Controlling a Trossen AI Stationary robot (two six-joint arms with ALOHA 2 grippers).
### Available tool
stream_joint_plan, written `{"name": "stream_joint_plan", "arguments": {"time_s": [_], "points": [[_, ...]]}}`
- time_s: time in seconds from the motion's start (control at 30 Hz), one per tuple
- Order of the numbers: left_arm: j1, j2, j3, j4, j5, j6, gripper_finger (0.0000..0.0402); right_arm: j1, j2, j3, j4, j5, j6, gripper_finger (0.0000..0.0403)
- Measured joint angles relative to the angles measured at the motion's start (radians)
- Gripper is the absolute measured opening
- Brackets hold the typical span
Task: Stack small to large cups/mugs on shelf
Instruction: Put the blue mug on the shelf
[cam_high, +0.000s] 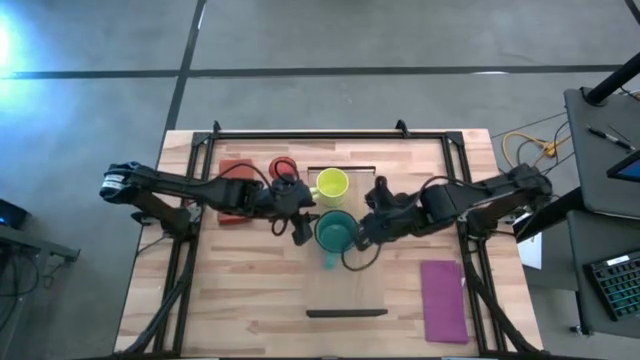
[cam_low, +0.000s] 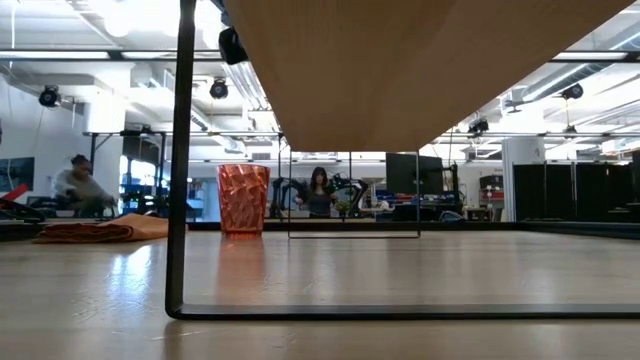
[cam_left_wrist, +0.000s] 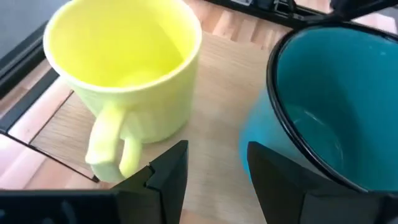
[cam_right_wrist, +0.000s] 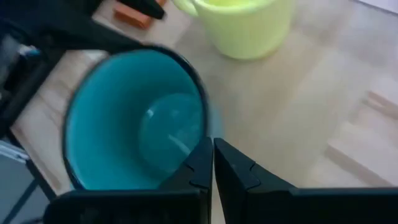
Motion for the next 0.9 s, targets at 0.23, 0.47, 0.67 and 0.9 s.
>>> {"name": "stream_joint_plan", "arguments": {"time_s": [0.23,0.47,0.67,0.9], "points": [[-0.025,-0.039,0.0,-0.103,0.013,-0.037,0.0152,0.016,-0.004,0.0,-0.15,0.083,0.105,0.0009],[-0.125,-0.075,-0.003,-0.123,0.036,-0.145,0.0152,-0.027,-0.002,0.001,-0.136,0.123,0.062,0.0009],[-0.157,-0.06,-0.005,-0.076,0.011,-0.184,0.0152,-0.095,0.007,-0.014,-0.038,0.118,-0.04,0.0009],[-0.15,-0.009,-0.007,-0.013,0.01,-0.174,0.0152,-0.126,0.036,-0.019,0.063,0.032,-0.131,0.0009]]}}
